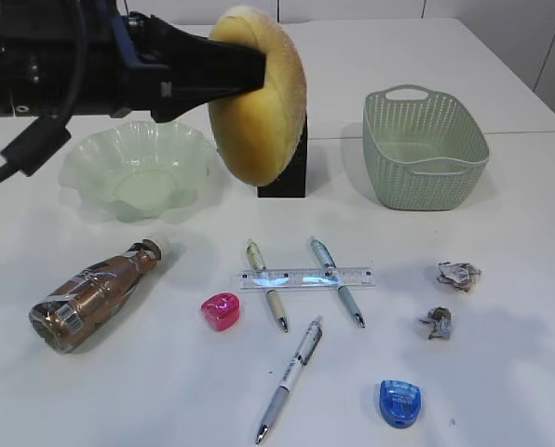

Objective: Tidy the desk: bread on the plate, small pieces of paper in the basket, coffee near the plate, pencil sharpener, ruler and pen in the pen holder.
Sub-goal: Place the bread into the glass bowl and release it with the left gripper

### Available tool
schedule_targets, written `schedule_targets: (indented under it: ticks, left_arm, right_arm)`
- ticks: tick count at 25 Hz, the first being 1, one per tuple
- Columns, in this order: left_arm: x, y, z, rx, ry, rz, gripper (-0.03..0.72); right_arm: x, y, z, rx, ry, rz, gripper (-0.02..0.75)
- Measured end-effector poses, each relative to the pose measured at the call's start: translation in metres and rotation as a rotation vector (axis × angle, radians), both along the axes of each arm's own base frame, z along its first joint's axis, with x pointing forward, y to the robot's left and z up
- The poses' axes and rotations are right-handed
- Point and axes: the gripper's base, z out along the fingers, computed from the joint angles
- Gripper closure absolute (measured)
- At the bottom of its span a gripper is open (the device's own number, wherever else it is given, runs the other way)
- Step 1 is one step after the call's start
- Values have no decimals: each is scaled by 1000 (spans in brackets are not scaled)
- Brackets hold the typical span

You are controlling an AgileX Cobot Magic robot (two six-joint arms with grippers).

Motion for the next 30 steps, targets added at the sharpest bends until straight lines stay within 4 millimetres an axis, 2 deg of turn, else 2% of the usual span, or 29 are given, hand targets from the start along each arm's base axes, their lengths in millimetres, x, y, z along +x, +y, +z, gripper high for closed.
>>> schedule_targets:
  ticks: [6,14,21,30]
  left_arm:
    - [14,14,-5,59,8,163,473]
    - [38,51,-11,148,29,466,473]
    - [65,68,-8,153,32,571,472]
    - [103,80,-33,212,92,679,471]
  right_arm:
    - [0,0,0,1,0,-4,250]
    - [0,0,0,2,0,-5,251]
    - [0,0,0,2,-3,-5,251]
    - [1,0,0,3,-6,-5,253]
